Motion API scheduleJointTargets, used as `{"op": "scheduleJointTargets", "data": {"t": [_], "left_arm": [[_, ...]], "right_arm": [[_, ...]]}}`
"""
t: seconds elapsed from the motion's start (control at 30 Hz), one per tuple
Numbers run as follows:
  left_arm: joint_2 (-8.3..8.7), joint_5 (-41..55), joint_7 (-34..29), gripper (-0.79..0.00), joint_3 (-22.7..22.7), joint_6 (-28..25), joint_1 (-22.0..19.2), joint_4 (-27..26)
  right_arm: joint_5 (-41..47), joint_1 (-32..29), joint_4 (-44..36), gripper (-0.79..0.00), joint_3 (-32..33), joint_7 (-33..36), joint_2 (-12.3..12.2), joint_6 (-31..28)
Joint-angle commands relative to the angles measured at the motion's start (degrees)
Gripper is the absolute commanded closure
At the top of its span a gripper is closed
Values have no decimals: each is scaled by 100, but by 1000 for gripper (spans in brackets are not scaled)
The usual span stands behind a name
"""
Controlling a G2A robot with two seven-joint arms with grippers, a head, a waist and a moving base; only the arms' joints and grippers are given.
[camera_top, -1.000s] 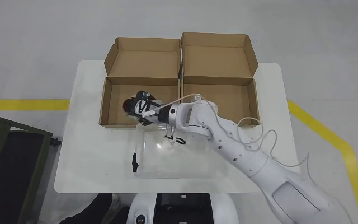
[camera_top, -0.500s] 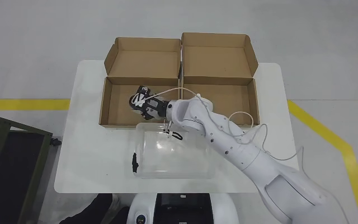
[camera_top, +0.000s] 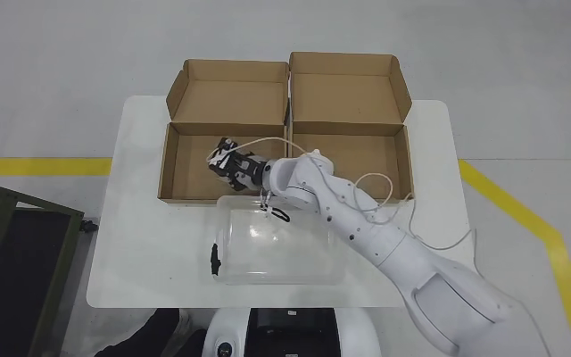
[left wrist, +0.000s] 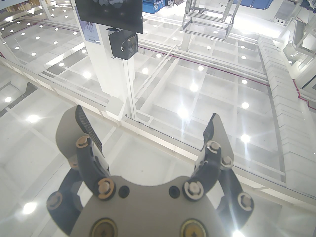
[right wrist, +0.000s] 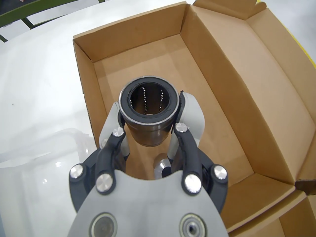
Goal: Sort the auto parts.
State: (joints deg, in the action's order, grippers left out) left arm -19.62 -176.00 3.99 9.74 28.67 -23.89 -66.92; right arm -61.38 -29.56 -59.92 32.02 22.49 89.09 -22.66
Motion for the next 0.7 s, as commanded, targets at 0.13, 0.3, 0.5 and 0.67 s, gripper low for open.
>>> {"op": "scheduleJointTargets", "data": {"t": [0.13,0.3,0.5,0.67], "left_arm": [[0,0,0,-785,0,0,0,0],[0,0,0,-785,0,0,0,0],[0,0,0,-785,0,0,0,0],[0,0,0,-785,0,0,0,0]], "right_arm": [[-39,32,207,-34,-43,56,107,-1],[-87,64,339,-99,-41,86,178,-20],[-104,89,508,-215,-28,156,255,-67],[-152,109,601,-336,-22,183,316,-80]]}}
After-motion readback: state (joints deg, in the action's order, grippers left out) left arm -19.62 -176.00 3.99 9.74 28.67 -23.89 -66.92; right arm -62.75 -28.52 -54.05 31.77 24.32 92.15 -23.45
